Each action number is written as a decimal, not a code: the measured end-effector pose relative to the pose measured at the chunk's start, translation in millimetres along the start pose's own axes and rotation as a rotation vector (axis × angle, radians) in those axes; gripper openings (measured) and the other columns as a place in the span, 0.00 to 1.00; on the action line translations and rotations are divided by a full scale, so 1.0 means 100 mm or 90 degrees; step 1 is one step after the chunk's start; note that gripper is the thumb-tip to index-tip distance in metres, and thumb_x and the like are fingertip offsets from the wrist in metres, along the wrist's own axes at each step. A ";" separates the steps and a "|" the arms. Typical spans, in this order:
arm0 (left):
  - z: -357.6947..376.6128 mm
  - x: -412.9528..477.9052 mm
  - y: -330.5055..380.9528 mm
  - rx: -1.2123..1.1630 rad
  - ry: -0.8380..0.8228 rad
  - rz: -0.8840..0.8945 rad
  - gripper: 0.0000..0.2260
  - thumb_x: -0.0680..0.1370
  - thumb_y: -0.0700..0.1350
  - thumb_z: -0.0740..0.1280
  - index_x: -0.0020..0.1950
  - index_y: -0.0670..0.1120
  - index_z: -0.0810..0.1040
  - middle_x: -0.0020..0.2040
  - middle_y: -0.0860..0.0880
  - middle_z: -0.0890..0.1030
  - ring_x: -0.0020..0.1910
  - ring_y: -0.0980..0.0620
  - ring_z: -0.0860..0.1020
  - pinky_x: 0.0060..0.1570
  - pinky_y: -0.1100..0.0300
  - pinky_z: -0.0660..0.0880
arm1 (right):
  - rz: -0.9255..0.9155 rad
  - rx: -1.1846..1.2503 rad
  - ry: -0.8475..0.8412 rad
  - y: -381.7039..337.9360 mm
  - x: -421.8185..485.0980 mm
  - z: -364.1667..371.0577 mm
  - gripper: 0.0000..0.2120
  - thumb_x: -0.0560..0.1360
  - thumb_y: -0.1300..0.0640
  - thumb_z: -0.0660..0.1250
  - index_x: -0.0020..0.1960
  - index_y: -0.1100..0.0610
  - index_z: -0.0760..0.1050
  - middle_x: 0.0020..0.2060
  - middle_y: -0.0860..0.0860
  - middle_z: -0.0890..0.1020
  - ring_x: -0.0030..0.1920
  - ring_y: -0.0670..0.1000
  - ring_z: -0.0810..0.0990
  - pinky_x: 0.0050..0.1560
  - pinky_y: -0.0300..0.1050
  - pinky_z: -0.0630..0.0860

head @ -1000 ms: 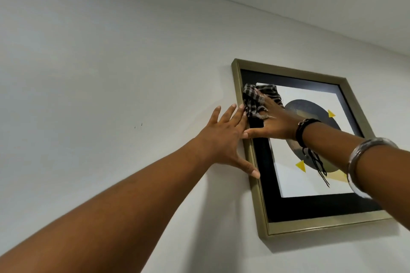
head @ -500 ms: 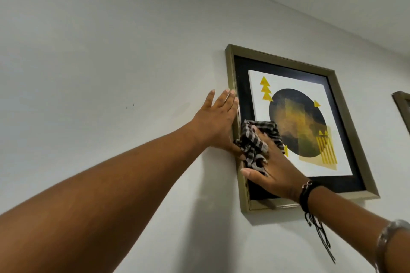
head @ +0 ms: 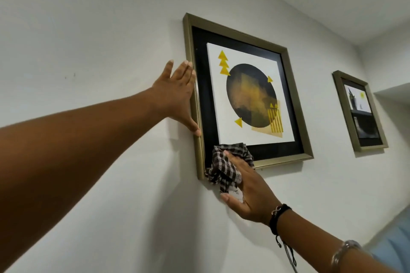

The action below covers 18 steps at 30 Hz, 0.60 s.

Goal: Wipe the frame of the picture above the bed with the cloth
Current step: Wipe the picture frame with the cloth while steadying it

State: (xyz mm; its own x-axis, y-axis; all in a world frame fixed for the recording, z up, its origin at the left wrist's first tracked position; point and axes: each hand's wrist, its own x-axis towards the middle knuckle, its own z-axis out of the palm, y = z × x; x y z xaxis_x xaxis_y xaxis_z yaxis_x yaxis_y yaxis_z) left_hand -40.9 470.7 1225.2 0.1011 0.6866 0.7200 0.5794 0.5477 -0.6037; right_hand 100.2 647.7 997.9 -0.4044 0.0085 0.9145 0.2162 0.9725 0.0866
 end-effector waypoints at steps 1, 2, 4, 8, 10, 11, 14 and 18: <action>-0.02 0.00 0.01 0.004 -0.006 -0.001 0.69 0.54 0.84 0.56 0.79 0.39 0.39 0.80 0.40 0.39 0.79 0.42 0.35 0.74 0.40 0.34 | -0.002 -0.025 0.006 0.04 -0.03 -0.04 0.42 0.74 0.33 0.59 0.80 0.56 0.59 0.78 0.48 0.65 0.79 0.44 0.62 0.77 0.37 0.59; -0.04 -0.01 0.01 0.010 -0.010 -0.001 0.69 0.54 0.84 0.55 0.79 0.39 0.39 0.80 0.40 0.40 0.79 0.42 0.35 0.74 0.39 0.34 | -0.002 -0.053 0.018 0.10 -0.07 -0.07 0.41 0.75 0.34 0.59 0.79 0.59 0.61 0.77 0.51 0.67 0.77 0.46 0.64 0.77 0.38 0.60; -0.08 -0.01 0.03 0.028 -0.019 -0.005 0.69 0.54 0.84 0.55 0.79 0.39 0.40 0.81 0.39 0.40 0.79 0.42 0.35 0.74 0.39 0.34 | 0.020 -0.096 0.055 0.28 -0.16 -0.14 0.40 0.76 0.35 0.58 0.76 0.63 0.65 0.74 0.56 0.71 0.75 0.51 0.68 0.77 0.43 0.63; -0.20 0.00 0.09 0.066 -0.061 -0.009 0.68 0.55 0.83 0.58 0.79 0.39 0.43 0.80 0.39 0.41 0.78 0.41 0.34 0.73 0.38 0.33 | 0.202 -0.100 0.096 0.74 -0.28 -0.37 0.39 0.74 0.34 0.56 0.77 0.57 0.66 0.76 0.54 0.69 0.77 0.53 0.67 0.75 0.51 0.66; -0.25 0.02 0.13 0.081 -0.079 -0.010 0.67 0.55 0.82 0.60 0.79 0.39 0.43 0.80 0.38 0.41 0.78 0.41 0.33 0.74 0.37 0.33 | 0.278 -0.128 0.070 0.95 -0.28 -0.49 0.39 0.73 0.30 0.52 0.75 0.53 0.70 0.77 0.51 0.69 0.78 0.51 0.65 0.75 0.48 0.66; -0.26 0.03 0.15 0.088 -0.087 -0.011 0.67 0.56 0.82 0.60 0.79 0.40 0.43 0.80 0.38 0.41 0.78 0.40 0.33 0.74 0.37 0.34 | 0.299 -0.140 0.047 1.03 -0.27 -0.55 0.40 0.72 0.27 0.50 0.72 0.52 0.73 0.74 0.51 0.72 0.76 0.52 0.67 0.71 0.45 0.67; -0.30 0.05 0.19 0.116 -0.105 -0.015 0.66 0.56 0.82 0.60 0.80 0.41 0.45 0.80 0.37 0.41 0.78 0.39 0.33 0.74 0.37 0.34 | 0.340 -0.081 0.034 1.13 -0.21 -0.66 0.42 0.68 0.20 0.48 0.65 0.49 0.77 0.59 0.46 0.79 0.65 0.52 0.76 0.60 0.41 0.69; -0.33 0.01 0.19 0.117 -0.108 -0.017 0.66 0.55 0.82 0.60 0.80 0.41 0.45 0.80 0.37 0.41 0.78 0.39 0.33 0.74 0.37 0.34 | 0.380 -0.036 -0.012 1.11 -0.26 -0.66 0.42 0.65 0.21 0.59 0.70 0.46 0.71 0.66 0.45 0.77 0.68 0.50 0.74 0.69 0.49 0.71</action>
State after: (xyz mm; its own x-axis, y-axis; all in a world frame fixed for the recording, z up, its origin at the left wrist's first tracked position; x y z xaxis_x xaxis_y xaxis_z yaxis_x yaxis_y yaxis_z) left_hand -2.7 466.5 1225.8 -0.0580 0.7328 0.6779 0.4214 0.6336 -0.6488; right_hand 193.0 739.9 1009.4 -0.2136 0.5545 0.8043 0.4573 0.7842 -0.4193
